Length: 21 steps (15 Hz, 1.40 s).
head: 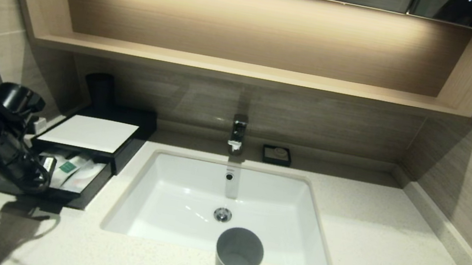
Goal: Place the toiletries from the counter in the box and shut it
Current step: Place the bathroom toiletry into the drawer, then pick up the cup
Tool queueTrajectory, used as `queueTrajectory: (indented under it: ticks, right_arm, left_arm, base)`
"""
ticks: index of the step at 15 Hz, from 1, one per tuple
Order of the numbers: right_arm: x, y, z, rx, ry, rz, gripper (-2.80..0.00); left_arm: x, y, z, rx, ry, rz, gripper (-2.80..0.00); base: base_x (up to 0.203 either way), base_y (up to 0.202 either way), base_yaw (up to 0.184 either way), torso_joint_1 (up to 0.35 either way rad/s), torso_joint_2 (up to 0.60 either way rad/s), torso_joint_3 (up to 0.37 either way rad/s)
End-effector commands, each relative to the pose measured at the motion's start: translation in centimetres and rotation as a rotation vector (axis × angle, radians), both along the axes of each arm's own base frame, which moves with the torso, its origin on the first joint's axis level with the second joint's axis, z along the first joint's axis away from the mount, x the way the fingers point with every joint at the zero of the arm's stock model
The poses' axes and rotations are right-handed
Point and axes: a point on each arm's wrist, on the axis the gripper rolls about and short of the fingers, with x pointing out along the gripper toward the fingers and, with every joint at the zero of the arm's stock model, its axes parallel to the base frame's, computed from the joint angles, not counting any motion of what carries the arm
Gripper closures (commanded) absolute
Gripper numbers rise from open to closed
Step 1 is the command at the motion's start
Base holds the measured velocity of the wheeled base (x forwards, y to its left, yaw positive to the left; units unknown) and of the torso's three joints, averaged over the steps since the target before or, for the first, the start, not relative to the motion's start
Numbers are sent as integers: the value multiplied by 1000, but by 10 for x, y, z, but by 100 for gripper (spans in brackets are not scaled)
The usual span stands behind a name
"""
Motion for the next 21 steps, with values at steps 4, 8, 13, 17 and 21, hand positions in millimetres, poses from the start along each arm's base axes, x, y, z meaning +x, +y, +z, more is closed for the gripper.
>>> queueTrajectory:
  ticks: [4, 8, 13, 17, 21]
  right_arm:
    - [0, 0, 0, 0, 1, 0, 0]
    - [0, 0, 0, 0, 0, 0, 0]
    - [0, 0, 0, 0, 0, 0, 0]
    - [0, 0, 0, 0, 0, 0, 0]
    - [0, 0, 0, 0, 0, 0, 0]
  left_arm:
    - [-2, 0, 12, 2, -43, 9, 0]
    - [-14, -2, 44, 5, -152, 27, 0]
    - [-27, -11, 83, -15, -297, 7, 0]
    - [-32, -40, 96, -71, -349, -103, 0]
    - [-33, -75, 105, -105, -398, -214, 0]
  base:
    - [0, 0, 0, 0, 0, 0]
    - [0, 0, 0, 0, 0, 0]
    - [0, 0, 0, 0, 0, 0]
    - [0, 0, 0, 0, 0, 0]
    - [0, 0, 0, 0, 0, 0]
